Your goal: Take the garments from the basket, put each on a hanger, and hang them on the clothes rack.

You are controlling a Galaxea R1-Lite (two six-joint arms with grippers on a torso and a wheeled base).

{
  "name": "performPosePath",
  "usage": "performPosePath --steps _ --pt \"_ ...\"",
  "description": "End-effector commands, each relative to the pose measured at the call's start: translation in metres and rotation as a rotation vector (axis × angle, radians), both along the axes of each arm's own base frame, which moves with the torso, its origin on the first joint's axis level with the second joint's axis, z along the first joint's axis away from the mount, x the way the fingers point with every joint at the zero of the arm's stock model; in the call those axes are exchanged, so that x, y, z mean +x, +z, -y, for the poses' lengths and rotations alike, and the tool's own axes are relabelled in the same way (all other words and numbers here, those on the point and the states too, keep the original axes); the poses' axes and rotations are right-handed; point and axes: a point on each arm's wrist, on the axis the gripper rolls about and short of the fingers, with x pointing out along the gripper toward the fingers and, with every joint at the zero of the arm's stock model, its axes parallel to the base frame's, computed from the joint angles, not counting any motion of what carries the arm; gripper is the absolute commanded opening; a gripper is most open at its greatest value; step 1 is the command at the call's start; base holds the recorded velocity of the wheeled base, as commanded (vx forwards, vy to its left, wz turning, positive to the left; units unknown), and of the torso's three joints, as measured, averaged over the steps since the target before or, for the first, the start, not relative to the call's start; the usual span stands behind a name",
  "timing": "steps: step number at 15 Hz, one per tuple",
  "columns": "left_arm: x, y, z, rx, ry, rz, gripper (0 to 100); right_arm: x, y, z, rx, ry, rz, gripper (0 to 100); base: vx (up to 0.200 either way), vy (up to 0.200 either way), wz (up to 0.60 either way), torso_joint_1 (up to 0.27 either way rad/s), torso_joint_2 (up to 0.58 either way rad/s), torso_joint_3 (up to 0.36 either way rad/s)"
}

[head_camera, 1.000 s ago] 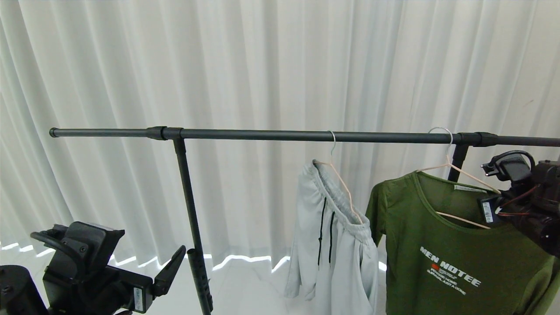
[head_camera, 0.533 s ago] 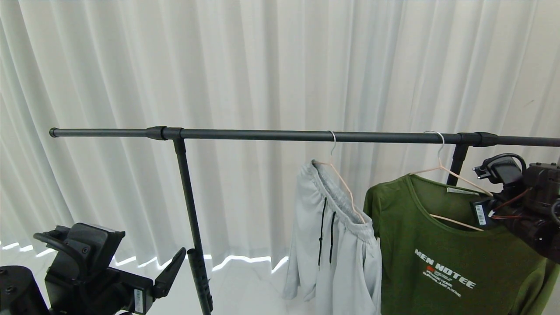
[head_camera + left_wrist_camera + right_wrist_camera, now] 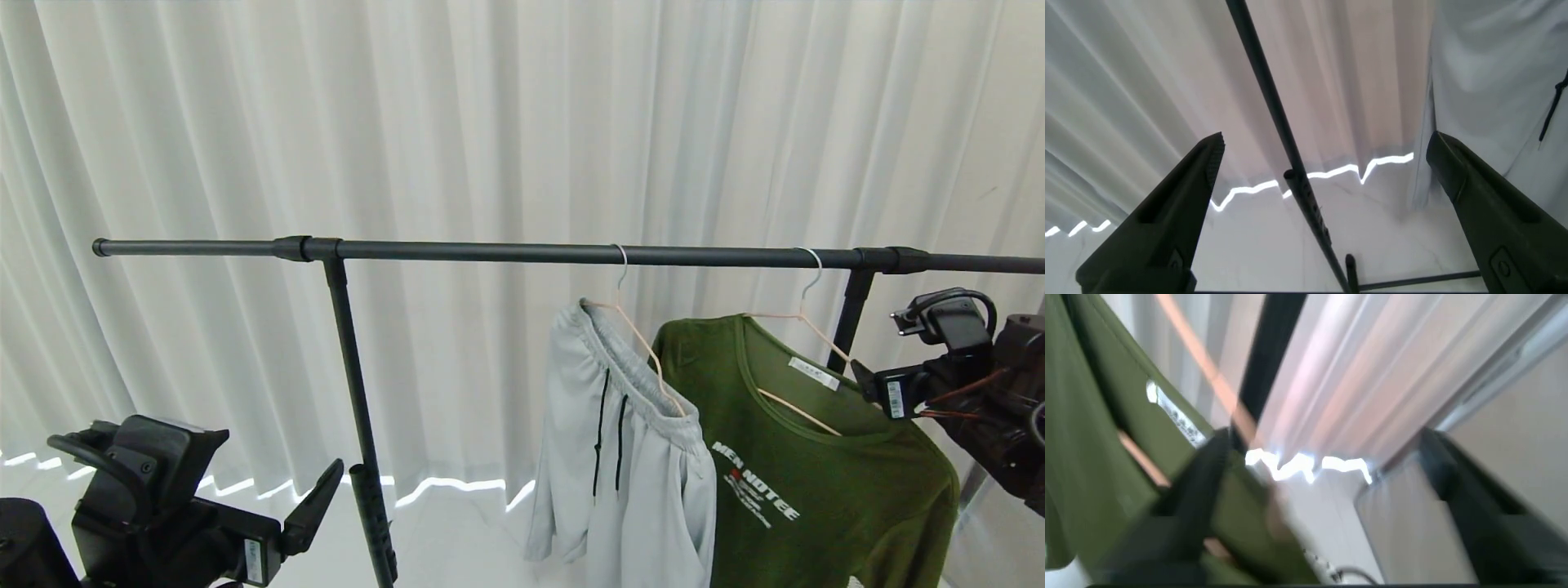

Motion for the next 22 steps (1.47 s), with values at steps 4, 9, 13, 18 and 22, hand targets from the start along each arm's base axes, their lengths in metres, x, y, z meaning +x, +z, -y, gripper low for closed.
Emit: performPosePath --steps 4,9,13,18,22 --pt "-0.007 0.004 -0.004 -0.01 0.002 0.019 100 -0.034 0.026 -0.007 0.02 0.059 0.127 100 0.0 0.0 0.0 0.0 0.0 0.0" --pt "-0.048 0.004 -0.025 0.009 0.004 -0.005 100 -0.086 0.038 0.0 0.038 0.074 0.214 100 0.0 0.0 0.0 0.0 0.0 0.0" --pt "-0.083 -0.008 -0.05 0.021 0.156 -0.039 100 -0.129 0.028 0.011 0.037 0.063 0.198 100 0.0 0.0 0.0 0.0 0.0 0.0" --pt "-0.126 -0.022 -0.065 0.003 0.432 -0.04 100 -0.169 0.005 0.019 0.084 0.035 -0.007 100 0.0 0.0 0.0 0.0 0.0 0.0" --pt "-0.147 -0.031 -0.062 -0.07 0.621 -0.066 100 -0.216 -0.016 0.028 0.161 -0.008 -0.227 100 0.0 0.0 0.0 0.0 0.0 0.0"
